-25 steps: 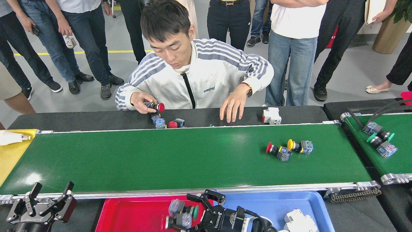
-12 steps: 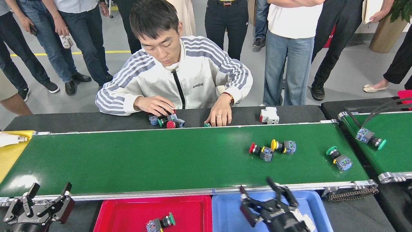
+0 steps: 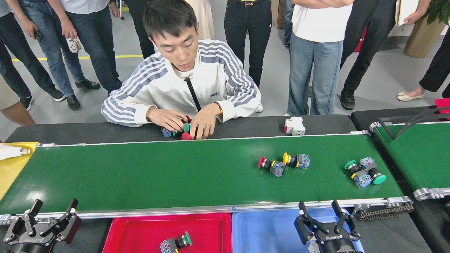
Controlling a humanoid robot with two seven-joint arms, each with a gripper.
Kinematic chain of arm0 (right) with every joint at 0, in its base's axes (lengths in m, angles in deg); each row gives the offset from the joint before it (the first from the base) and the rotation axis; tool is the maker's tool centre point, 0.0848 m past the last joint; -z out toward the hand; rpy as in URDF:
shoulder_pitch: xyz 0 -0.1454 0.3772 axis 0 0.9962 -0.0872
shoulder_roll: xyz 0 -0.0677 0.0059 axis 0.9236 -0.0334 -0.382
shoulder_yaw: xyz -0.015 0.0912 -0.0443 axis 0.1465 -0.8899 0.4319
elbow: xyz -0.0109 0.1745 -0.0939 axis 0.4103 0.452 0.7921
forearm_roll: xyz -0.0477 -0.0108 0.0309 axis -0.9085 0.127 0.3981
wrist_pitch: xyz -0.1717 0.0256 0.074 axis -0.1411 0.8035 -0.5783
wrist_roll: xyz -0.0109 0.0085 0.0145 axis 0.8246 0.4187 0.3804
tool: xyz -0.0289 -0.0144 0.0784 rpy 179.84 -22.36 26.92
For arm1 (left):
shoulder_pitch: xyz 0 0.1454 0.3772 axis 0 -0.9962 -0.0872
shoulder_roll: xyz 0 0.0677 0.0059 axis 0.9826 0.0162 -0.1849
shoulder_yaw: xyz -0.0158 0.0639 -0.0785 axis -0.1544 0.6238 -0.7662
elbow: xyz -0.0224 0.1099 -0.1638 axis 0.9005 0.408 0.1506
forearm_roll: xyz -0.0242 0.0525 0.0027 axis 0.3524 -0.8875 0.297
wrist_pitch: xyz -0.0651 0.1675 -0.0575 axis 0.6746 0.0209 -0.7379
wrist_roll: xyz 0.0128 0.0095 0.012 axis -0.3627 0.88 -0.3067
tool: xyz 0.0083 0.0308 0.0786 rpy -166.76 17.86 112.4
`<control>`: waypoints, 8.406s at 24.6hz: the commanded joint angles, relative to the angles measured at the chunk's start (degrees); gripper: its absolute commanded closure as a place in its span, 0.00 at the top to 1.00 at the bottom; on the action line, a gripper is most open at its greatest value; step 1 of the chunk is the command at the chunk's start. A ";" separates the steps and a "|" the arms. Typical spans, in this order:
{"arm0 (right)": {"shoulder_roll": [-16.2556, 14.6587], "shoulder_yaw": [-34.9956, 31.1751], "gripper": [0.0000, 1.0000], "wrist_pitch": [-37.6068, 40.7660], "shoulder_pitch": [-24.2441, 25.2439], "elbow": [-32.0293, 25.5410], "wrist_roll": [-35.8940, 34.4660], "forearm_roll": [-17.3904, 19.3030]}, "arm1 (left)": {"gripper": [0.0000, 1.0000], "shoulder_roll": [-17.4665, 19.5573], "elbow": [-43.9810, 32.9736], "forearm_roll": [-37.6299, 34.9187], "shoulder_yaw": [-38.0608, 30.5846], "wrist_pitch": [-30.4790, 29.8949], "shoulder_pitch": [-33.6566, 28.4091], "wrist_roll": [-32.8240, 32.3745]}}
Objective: Pick switch part from conveyor to tray
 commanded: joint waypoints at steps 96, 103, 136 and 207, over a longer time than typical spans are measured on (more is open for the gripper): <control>2.25 15.31 0.02 7.34 -20.12 22.45 3.19 2.44 | 1.00 -8.93 21.07 -1.12 34.29 10.26 28.49 -9.83; -0.65 19.09 0.68 29.67 -3.32 1.78 3.81 -0.02 | 1.00 -8.93 25.99 -1.12 34.12 11.31 31.75 -9.74; 2.69 -4.12 1.00 -2.58 -0.51 2.31 0.55 -4.41 | 1.00 -3.74 -12.06 -0.24 27.08 -19.36 -2.18 -9.13; 1.81 10.91 0.07 -12.69 -16.77 22.44 -0.06 -2.74 | 0.99 -16.31 14.04 -9.38 29.81 14.12 24.45 -13.70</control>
